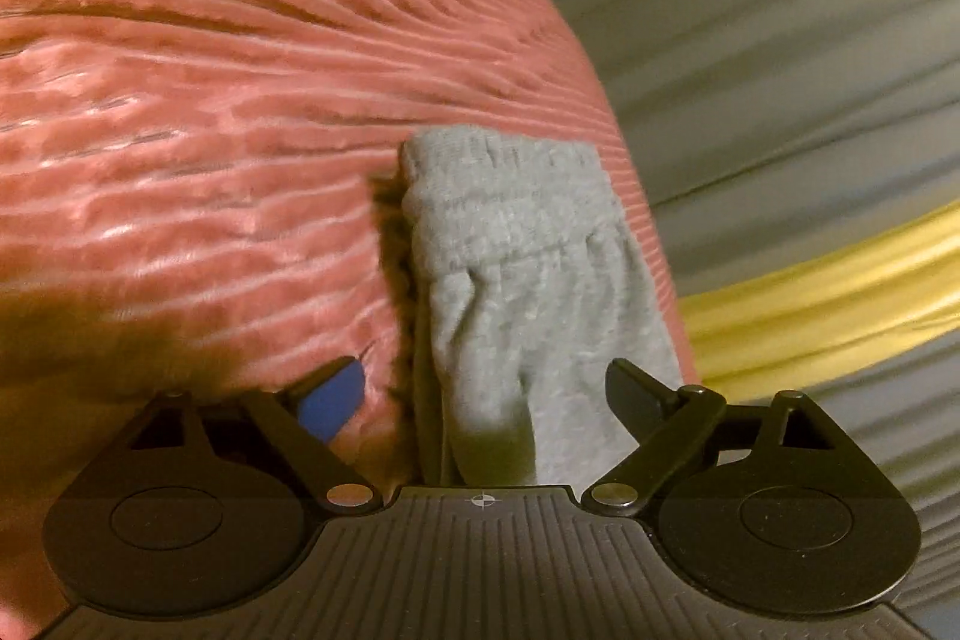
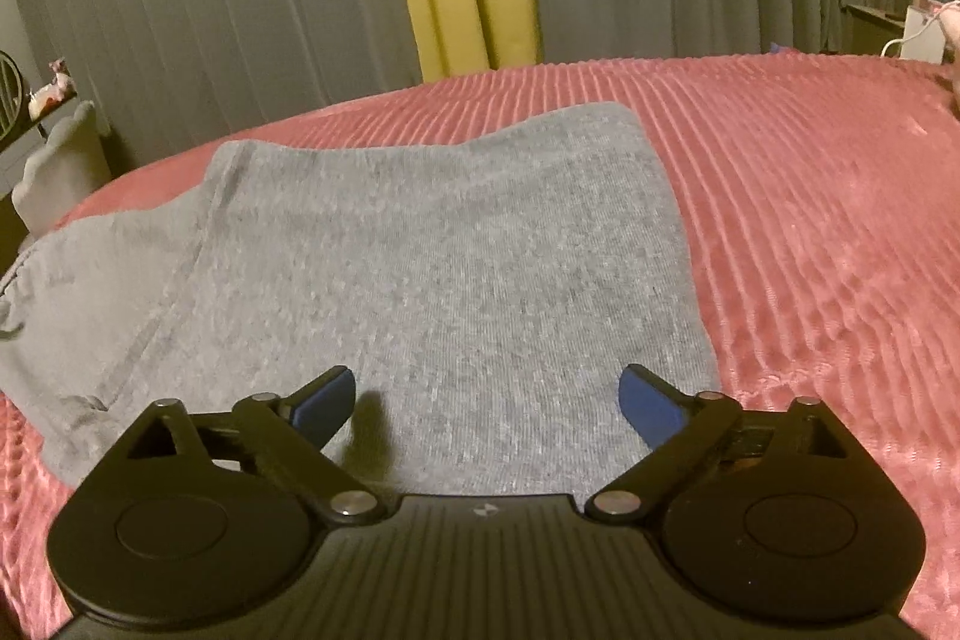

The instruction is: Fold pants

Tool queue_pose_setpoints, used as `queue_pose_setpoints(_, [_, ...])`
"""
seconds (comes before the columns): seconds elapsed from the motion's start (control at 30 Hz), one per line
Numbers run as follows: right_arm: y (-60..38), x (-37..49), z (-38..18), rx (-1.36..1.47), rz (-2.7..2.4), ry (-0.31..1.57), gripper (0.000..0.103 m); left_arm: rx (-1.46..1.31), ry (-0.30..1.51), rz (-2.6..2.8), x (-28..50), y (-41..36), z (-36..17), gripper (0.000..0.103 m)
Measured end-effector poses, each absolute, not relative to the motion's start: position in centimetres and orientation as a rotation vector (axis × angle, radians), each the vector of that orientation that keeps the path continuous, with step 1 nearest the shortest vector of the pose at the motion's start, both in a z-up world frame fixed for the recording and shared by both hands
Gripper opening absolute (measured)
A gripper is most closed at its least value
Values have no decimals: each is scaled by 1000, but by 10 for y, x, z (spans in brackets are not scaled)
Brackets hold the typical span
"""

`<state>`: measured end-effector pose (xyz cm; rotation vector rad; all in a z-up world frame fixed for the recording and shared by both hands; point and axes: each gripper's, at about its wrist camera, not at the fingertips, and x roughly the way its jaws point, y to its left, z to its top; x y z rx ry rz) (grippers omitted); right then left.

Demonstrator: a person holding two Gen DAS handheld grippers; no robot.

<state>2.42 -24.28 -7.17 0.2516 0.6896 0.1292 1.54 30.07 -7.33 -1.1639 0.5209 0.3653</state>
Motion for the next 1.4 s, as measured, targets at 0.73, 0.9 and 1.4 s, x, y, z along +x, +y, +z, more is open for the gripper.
queue_pose_setpoints(0.73, [-233,24,-73,173,115,694,99,-1086,517,311,55,306,-94,26])
queue_pose_setpoints(0.9, [-233,24,-74,172,115,692,99,-1075,462,265,54,305,-95,26])
queue_pose_setpoints(1.4, [-296,3,-60,568,6,553,99,-400,218,198,51,169,55,18])
